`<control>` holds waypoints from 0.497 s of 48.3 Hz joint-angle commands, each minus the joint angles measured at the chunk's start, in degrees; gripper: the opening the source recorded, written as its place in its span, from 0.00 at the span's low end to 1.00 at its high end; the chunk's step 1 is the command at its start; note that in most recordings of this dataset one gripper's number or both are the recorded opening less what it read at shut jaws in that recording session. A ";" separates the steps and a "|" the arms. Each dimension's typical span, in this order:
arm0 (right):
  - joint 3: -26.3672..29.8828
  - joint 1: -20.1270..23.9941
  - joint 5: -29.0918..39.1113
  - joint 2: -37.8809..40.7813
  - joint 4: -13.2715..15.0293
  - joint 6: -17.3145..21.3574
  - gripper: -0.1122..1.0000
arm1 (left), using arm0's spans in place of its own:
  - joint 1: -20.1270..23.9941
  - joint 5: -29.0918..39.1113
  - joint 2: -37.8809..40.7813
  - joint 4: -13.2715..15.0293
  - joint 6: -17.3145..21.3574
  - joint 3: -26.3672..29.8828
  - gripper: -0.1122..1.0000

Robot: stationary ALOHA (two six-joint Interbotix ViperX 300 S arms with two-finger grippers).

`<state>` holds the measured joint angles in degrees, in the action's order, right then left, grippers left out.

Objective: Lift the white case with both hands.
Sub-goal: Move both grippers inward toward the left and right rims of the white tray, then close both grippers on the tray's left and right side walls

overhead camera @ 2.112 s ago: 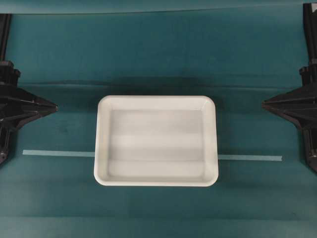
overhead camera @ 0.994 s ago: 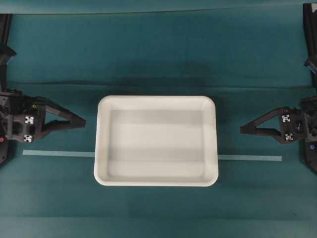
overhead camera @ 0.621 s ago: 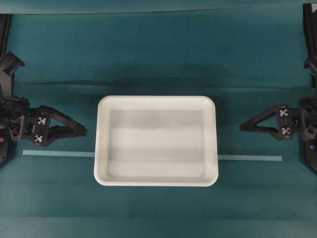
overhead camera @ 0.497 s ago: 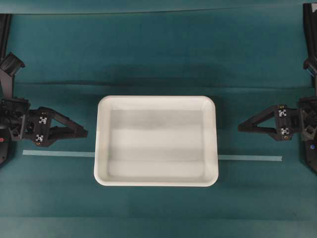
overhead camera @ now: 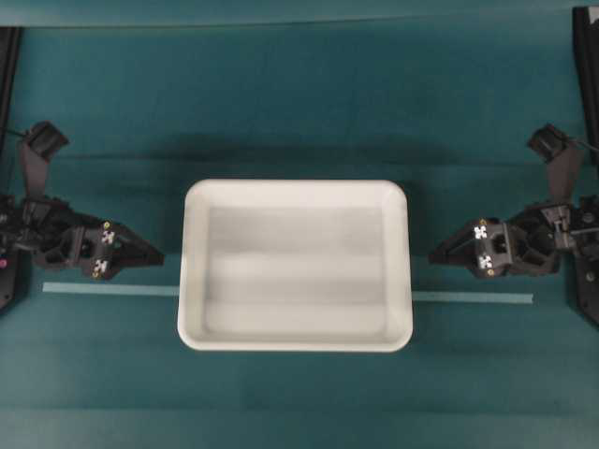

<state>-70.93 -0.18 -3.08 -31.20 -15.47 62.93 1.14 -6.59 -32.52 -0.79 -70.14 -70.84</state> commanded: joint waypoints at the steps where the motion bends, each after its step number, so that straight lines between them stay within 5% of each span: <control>1: -1.85 0.62 -6.59 4.04 -0.18 0.62 0.95 | 0.97 -3.25 2.81 -0.35 0.18 -1.23 0.97; 24: -3.08 1.93 -26.89 20.39 0.26 6.50 0.95 | 2.81 -21.01 16.00 -0.35 0.35 -2.81 0.96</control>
<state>-74.88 1.58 -28.21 -13.62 -15.29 68.99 3.78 -23.99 -20.48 -0.97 -70.05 -74.88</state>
